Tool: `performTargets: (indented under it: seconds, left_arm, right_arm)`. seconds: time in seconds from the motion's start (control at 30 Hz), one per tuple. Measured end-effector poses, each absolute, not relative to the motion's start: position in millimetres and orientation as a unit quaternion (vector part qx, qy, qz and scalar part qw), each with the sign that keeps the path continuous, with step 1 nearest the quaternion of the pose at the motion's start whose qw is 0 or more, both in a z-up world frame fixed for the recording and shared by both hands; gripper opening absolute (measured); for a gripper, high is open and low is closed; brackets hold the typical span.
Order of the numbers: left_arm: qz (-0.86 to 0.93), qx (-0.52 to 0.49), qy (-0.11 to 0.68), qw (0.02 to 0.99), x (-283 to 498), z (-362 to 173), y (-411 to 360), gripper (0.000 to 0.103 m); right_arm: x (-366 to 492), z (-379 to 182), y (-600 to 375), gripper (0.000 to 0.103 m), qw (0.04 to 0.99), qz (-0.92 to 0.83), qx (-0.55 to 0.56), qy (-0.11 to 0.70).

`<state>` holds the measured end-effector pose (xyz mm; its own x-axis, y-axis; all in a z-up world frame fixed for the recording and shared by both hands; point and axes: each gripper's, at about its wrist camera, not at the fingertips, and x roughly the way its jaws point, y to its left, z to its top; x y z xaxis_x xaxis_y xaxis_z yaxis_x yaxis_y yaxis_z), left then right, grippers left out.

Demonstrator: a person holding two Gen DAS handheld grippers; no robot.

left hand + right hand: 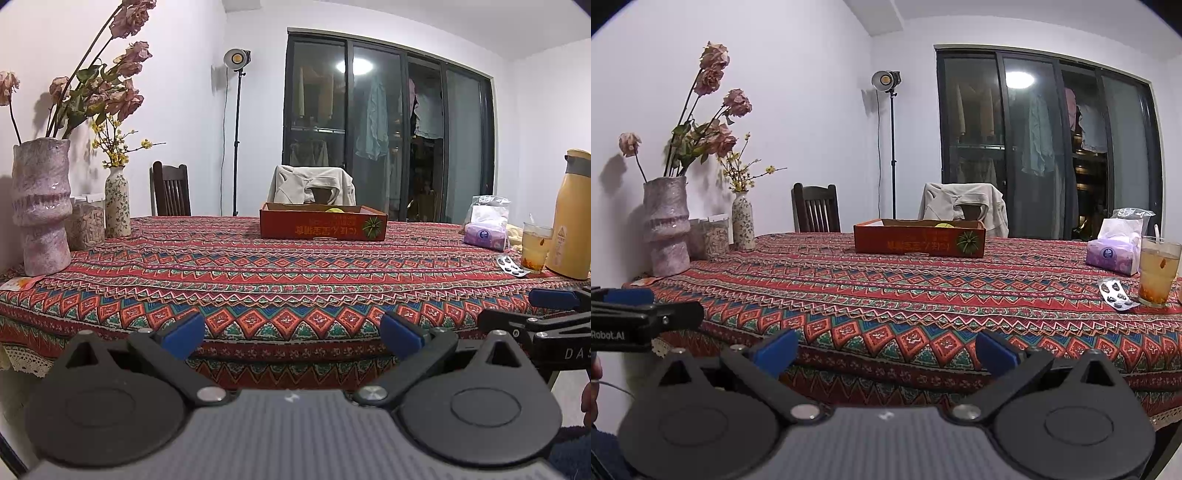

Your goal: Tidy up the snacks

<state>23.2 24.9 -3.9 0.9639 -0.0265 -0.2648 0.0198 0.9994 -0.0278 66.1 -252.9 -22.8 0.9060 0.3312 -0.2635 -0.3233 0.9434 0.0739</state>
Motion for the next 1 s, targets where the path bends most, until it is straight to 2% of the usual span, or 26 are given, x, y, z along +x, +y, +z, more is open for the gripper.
performTargets:
  seconds: [1.0]
  left_arm:
    - [-0.016, 0.000, 0.129, 0.991, 21.8, -4.2, 25.1, 0.103]
  right_arm:
    - [67.1, -26.4, -250.4, 0.103, 0.977, 0.164, 0.020, 0.138]
